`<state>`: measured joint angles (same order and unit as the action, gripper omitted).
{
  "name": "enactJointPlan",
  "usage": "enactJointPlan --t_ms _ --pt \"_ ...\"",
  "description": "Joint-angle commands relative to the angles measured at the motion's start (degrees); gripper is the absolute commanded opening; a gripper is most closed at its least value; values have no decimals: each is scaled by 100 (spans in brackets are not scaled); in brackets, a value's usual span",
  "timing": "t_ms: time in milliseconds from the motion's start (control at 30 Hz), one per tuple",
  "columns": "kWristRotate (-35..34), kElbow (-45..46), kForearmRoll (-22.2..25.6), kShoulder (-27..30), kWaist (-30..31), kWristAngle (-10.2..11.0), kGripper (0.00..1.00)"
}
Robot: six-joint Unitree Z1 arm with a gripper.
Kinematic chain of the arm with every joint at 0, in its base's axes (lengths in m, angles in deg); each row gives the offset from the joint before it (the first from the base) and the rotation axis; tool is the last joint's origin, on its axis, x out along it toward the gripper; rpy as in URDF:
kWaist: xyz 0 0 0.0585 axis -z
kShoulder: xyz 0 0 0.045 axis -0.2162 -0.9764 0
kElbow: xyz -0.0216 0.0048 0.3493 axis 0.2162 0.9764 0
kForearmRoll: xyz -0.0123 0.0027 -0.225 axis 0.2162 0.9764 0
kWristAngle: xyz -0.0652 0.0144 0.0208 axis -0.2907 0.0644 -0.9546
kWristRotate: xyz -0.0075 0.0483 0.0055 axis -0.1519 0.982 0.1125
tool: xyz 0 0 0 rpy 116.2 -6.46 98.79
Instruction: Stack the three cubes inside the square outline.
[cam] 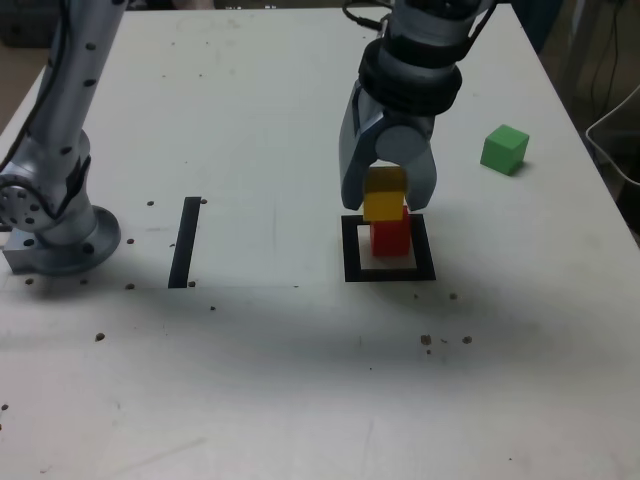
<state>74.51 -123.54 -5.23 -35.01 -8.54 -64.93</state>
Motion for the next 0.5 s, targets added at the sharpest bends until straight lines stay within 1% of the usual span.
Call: enactJointPlan --t_ms 0,233,467 --pt "18 -43 -8 -39 10 -44 11" --pt "57 -45 -26 -83 -2 -62 12" --pt "120 -45 -125 -146 -28 -22 14"
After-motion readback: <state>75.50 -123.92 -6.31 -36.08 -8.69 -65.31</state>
